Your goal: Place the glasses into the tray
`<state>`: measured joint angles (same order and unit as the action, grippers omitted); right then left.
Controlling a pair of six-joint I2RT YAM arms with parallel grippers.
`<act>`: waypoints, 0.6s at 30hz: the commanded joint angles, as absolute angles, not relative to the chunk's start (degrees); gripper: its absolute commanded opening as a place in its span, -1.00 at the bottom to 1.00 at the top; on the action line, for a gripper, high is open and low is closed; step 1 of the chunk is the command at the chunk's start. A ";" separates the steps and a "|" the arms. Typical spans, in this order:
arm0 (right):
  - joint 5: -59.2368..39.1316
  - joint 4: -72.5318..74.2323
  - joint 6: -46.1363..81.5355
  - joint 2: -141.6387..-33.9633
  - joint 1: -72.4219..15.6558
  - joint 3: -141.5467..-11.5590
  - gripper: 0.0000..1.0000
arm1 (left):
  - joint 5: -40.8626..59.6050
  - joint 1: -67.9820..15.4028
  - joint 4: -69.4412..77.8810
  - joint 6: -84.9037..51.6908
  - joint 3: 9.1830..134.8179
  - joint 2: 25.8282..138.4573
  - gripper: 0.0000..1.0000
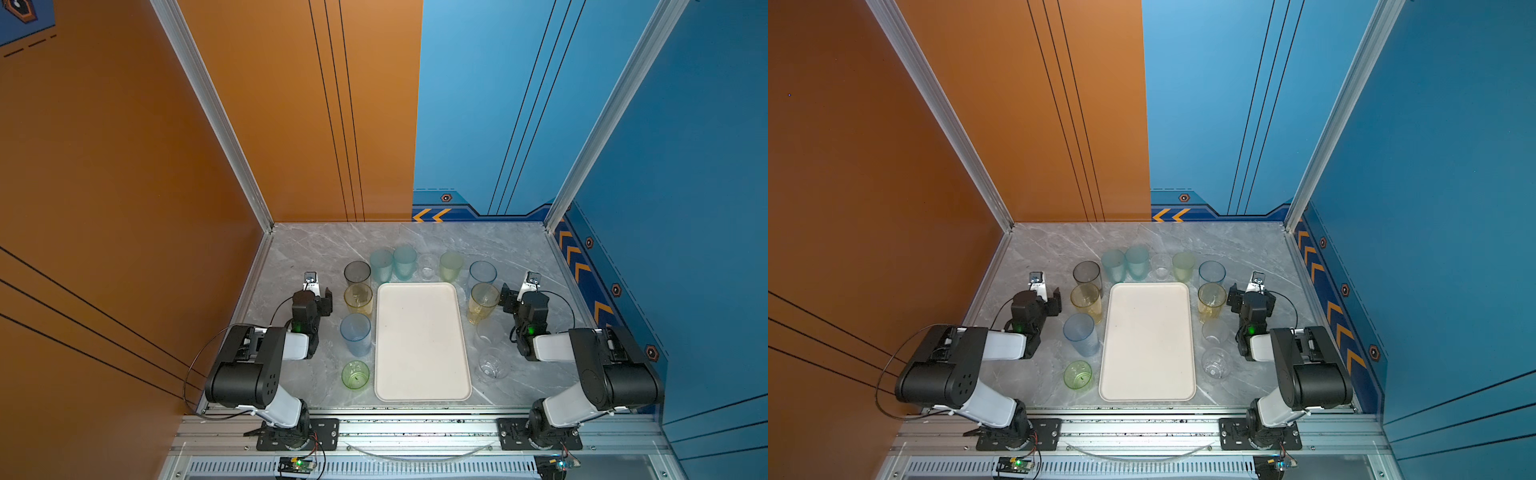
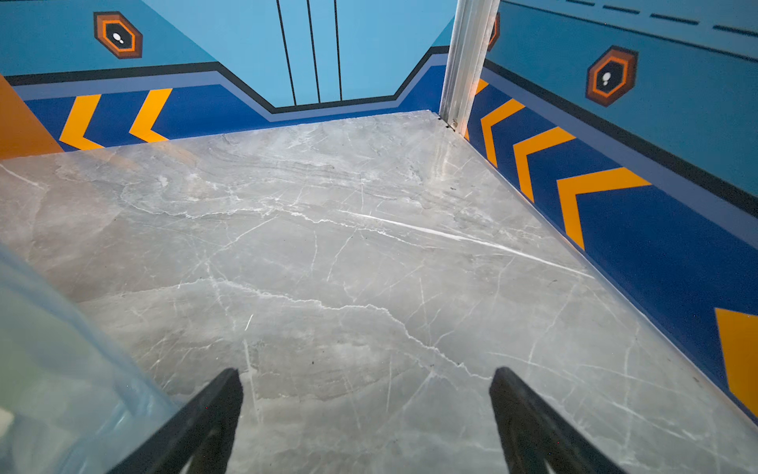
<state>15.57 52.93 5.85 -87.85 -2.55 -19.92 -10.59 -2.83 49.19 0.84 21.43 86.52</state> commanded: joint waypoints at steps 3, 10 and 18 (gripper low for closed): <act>17.38 51.55 6.97 -83.51 -1.68 -19.44 0.80 | -19.68 -5.88 40.82 1.11 22.15 74.92 0.35; 18.42 29.40 10.02 -61.98 -0.10 -23.68 0.78 | -26.16 -15.91 16.64 -3.36 27.33 56.63 0.24; 10.25 -12.34 15.32 -48.26 -2.17 -48.51 0.57 | -28.52 -18.10 -3.42 -5.25 40.63 53.83 0.22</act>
<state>15.05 7.22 11.97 -48.86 -0.99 -41.34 -26.15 -17.87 7.18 -3.53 36.51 54.33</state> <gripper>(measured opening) 0.792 0.613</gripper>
